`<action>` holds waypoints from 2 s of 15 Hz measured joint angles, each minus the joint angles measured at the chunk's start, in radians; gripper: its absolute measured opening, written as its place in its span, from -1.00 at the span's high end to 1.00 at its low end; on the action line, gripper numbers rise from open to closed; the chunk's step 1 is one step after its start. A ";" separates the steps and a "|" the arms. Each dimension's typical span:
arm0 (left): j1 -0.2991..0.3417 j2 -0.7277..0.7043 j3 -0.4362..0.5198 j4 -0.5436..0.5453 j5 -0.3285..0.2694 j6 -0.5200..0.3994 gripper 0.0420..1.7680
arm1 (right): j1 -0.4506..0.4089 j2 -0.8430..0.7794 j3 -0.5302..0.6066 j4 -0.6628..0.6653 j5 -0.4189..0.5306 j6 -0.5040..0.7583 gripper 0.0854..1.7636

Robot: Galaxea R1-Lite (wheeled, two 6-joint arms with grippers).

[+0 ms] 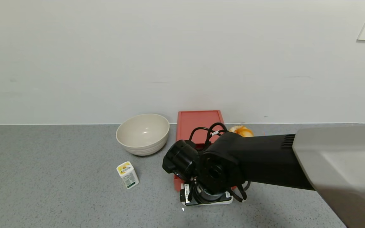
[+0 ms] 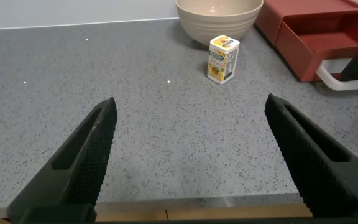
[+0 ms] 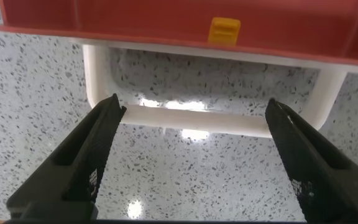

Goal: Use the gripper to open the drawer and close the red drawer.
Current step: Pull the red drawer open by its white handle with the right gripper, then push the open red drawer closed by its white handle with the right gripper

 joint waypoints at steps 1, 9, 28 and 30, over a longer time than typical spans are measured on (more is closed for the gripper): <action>0.000 0.000 0.000 0.000 0.001 0.000 -0.94 | 0.003 -0.003 0.011 -0.001 -0.001 0.001 -0.94; 0.000 0.000 0.000 0.000 0.002 -0.001 -0.94 | 0.020 -0.022 0.035 0.005 0.016 0.015 -0.94; 0.000 0.000 0.000 0.000 0.001 -0.001 -0.94 | -0.036 -0.289 0.073 0.004 0.030 -0.150 -0.94; 0.000 0.000 0.000 -0.001 0.002 -0.001 -0.94 | -0.077 -0.357 0.143 -0.080 0.090 -0.215 -0.94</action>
